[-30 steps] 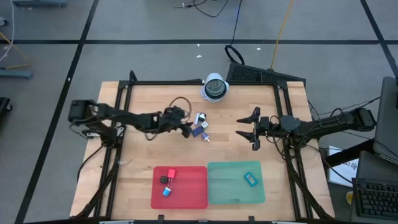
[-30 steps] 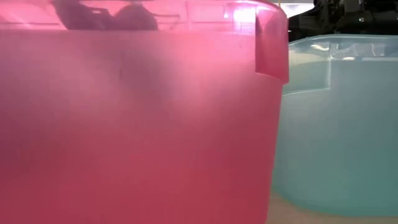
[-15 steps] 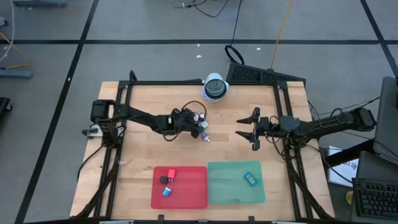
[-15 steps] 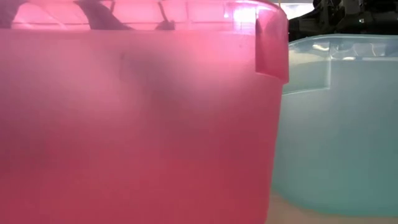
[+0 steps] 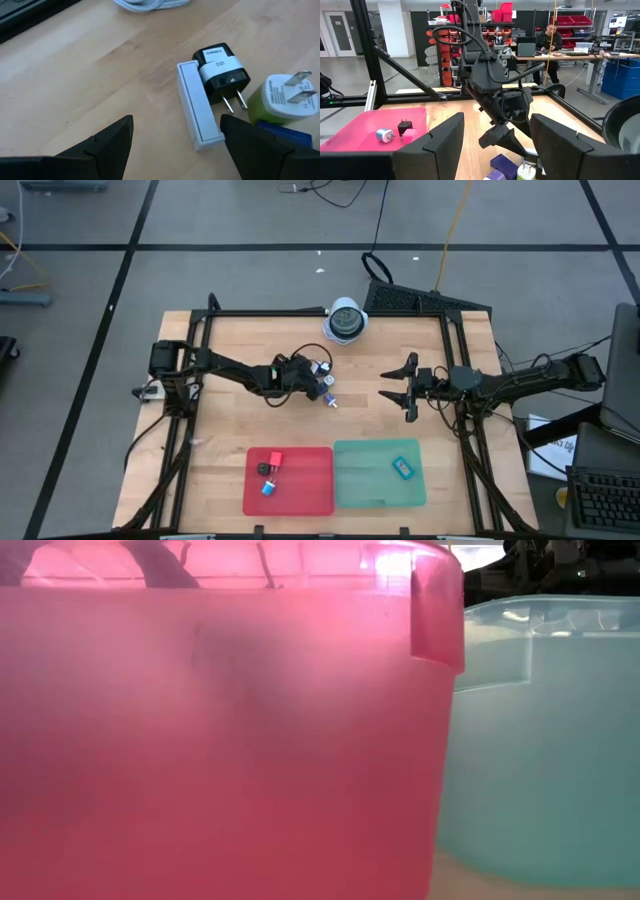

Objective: Pick & Place Office items
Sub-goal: Put the white digital clock into the blue bin

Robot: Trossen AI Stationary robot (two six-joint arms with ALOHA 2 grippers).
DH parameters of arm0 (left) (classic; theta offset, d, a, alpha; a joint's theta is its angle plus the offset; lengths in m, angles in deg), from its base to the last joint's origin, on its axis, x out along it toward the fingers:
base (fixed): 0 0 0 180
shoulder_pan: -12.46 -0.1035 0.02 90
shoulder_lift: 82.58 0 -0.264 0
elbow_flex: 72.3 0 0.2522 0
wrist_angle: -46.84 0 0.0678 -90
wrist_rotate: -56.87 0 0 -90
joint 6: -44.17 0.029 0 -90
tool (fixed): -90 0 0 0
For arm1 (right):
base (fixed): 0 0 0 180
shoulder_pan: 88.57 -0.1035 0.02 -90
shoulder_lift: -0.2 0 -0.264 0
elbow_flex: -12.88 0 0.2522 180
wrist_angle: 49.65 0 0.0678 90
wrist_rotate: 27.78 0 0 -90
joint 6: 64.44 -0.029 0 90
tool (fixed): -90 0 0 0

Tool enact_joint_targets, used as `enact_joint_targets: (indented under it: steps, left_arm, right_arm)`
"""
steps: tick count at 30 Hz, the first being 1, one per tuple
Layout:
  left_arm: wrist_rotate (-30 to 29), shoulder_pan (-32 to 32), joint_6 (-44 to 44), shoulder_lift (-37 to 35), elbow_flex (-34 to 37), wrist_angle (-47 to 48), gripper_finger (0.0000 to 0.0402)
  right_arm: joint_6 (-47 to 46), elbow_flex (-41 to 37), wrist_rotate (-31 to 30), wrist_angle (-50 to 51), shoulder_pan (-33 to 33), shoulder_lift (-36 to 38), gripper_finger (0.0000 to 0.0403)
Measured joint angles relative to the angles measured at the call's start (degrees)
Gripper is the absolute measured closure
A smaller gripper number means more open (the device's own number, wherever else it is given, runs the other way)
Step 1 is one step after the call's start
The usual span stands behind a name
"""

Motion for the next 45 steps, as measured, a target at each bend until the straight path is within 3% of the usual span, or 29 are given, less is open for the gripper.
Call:
enact_joint_targets:
  steps: [7,13,26,38,45]
  left_arm:
    - [6.51,-0.13,4.94,0.00,0.00,-0.01,0.0106]
    - [5.45,-1.46,-0.80,0.00,0.02,-0.04,0.0106]
    - [5.64,-3.13,1.49,0.00,0.02,-0.05,0.0110]
    - [6.64,-3.19,1.19,0.00,0.04,-0.05,0.0238]
    - [9.12,-4.48,1.51,0.00,0.07,-0.05,0.0292]
  right_arm:
    - [0.01,0.00,0.00,0.00,0.00,0.00,0.0187]
    - [-0.14,0.00,0.00,0.00,0.00,0.00,0.0189]
    - [-0.16,0.00,0.00,0.00,0.00,0.00,0.0193]
    - [-0.16,0.00,0.02,0.00,0.00,0.00,0.0193]
    - [-0.19,0.00,0.02,0.00,0.00,0.00,0.0193]
